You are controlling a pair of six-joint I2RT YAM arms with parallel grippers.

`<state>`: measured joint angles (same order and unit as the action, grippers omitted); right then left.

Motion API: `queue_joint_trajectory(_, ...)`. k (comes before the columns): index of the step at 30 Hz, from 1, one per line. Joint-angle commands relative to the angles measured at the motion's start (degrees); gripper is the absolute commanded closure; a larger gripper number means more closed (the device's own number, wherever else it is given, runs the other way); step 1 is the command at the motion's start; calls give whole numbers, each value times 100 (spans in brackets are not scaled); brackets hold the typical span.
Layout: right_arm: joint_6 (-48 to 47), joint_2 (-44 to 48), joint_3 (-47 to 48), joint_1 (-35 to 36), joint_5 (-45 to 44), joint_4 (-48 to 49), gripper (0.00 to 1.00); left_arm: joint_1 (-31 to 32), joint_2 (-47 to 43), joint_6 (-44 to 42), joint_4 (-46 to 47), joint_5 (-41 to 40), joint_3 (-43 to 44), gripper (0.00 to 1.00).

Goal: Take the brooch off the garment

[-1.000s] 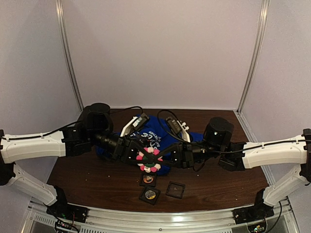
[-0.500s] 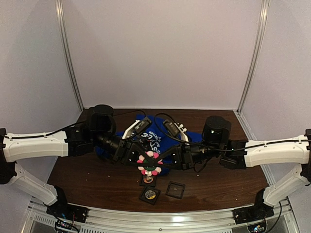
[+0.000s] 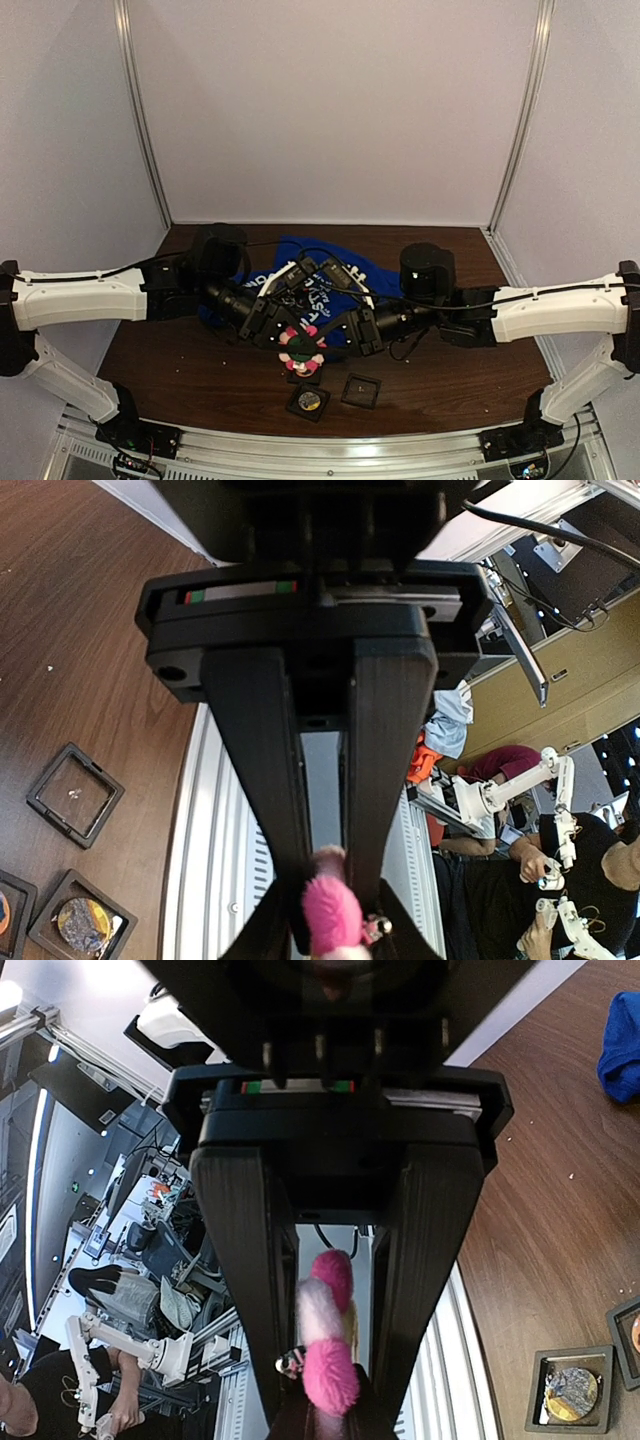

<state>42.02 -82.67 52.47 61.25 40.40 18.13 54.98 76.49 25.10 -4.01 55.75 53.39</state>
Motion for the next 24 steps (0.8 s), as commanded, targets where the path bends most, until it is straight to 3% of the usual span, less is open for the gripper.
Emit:
queue_joint_trajectory(1,-30,-236,338,-34,-1368,529,100,382,131,-128,853,89,333,75)
queue_joint_trajectory(4,14,-164,243,-67,-1394,628,100,379,25,-151,858,-45,275,69)
queue_joint_trajectory(9,-24,-5,109,-87,-1355,751,100,381,-240,-198,816,-369,159,42)
queue_joint_trajectory(18,-36,208,-105,-118,-1447,931,100,209,-880,-295,737,-1298,-151,4)
queue_joint_trajectory(24,-107,374,-183,-196,-1581,779,100,-143,-1520,-436,215,-1720,-337,3)
